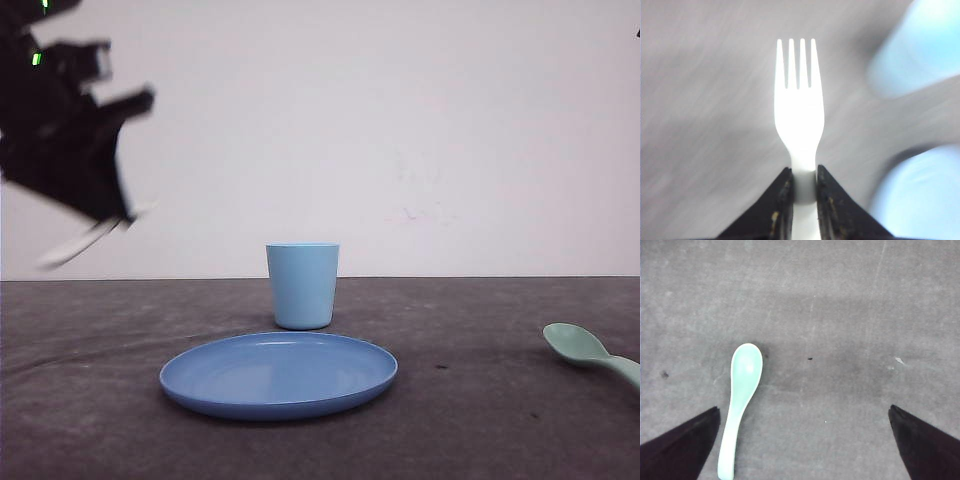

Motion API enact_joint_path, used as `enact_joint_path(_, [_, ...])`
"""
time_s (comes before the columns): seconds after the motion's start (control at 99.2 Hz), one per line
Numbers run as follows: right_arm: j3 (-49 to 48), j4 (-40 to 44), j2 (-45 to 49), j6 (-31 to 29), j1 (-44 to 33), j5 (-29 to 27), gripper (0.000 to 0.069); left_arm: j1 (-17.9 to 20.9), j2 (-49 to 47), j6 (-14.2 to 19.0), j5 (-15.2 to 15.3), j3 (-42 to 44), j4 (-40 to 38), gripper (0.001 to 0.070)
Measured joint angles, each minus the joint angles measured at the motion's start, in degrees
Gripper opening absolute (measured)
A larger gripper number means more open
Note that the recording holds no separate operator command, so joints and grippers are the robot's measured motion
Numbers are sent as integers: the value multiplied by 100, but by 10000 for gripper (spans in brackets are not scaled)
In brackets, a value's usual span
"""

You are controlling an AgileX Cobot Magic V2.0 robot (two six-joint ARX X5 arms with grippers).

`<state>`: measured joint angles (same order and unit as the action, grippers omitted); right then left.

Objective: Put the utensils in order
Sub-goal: 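Lift the white fork with the left gripper and carry it over the cup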

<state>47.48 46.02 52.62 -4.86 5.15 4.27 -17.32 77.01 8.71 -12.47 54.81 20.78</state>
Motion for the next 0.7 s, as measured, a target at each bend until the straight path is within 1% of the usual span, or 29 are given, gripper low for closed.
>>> enact_joint_path(0.131, [0, 0, 0, 0, 0, 0, 680, -111, -39, 151, -1147, 0, -1128, 42])
enact_joint_path(0.161, [0, 0, 0, 0, 0, 0, 680, -149, -37, 166, -1316, 0, -1397, 42])
enact_joint_path(0.181, [0, 0, 2, 0, 0, 0, 680, -181, -37, 173, -1375, 0, -1585, 42])
enact_joint_path(0.262, [0, 0, 2, 0, 0, -2, 680, -321, -24, 188, -1443, 0, -2365, 42])
enact_joint_path(0.504, [0, 0, 2, 0, 0, 0, 680, -621, 343, 190, -1445, 0, -4498, 42])
enact_joint_path(0.625, [0, 0, 2, 0, 0, 0, 680, -767, 695, 125, -1443, 0, -5178, 42])
enact_joint_path(0.695, [0, 0, 2, 0, 0, -2, 680, -831, 931, 17, -1443, 0, -5475, 42])
